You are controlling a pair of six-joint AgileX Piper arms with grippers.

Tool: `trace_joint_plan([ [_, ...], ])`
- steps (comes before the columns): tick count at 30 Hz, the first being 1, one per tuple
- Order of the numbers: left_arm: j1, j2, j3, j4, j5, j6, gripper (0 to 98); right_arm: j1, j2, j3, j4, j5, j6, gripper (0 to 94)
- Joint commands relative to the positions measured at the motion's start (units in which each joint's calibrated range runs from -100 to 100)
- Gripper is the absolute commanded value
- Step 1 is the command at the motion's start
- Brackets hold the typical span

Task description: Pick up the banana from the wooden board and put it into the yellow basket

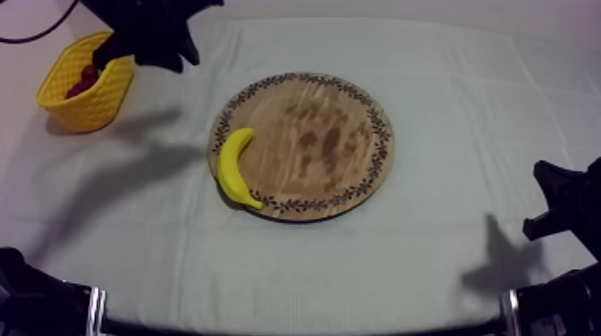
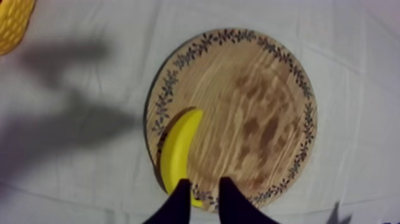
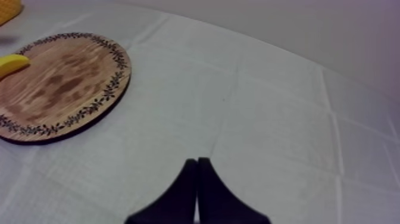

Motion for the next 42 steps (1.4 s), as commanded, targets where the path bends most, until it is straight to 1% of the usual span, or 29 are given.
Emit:
trace_joint_plan([
  [1, 0.12, -0.03, 0.74, 1.07, 0.33, -0.2, 47.9, 0.01, 0.03, -0.03, 0.0, -0.02, -0.01, 0.2],
  [3, -0.03, -0.07, 1.65, 2.63, 0.57, -0.59, 63.4, 0.01, 0.03, -0.03, 0.0, -0.02, -0.01, 0.2],
  [5, -0.3, -0.11, 2.61, 4.05, 0.68, -0.83, 75.7, 0.01, 0.03, -0.03, 0.0, -0.02, -0.01, 0.2],
  [7, -0.41, -0.18, 3.27, 4.9, 0.87, -0.74, 83.9, 0.01, 0.03, -0.03, 0.0, -0.02, -0.01, 0.2],
  [9, -0.33, -0.23, 3.61, 5.25, 1.14, -0.45, 89.0, 0.01, 0.03, -0.03, 0.0, -0.02, -0.01, 0.2],
  [16, -0.15, 1.16, 4.14, 5.67, 1.41, -0.12, 91.9, 0.01, 0.03, -0.03, 0.0, -0.02, -0.01, 0.2],
  [24, -0.24, 5.67, 5.71, 6.2, 0.38, -0.55, 91.6, 0.01, 0.03, -0.03, 0.0, -0.02, -0.01, 0.2],
  [31, -0.18, 11.79, 6.43, 7.52, -0.94, -1.26, 93.0, 0.01, 0.03, -0.03, 0.0, -0.02, -0.01, 0.2],
  [37, -0.25, 17.57, 6.3, 9.04, -3.42, -2.71, 93.7, 0.01, 0.03, -0.03, 0.0, -0.02, -0.01, 0.2],
  [42, -0.36, 22.14, 5.69, 9.91, -4.71, -3.87, 93.1, 0.01, 0.03, -0.03, 0.0, -0.02, -0.01, 0.2],
])
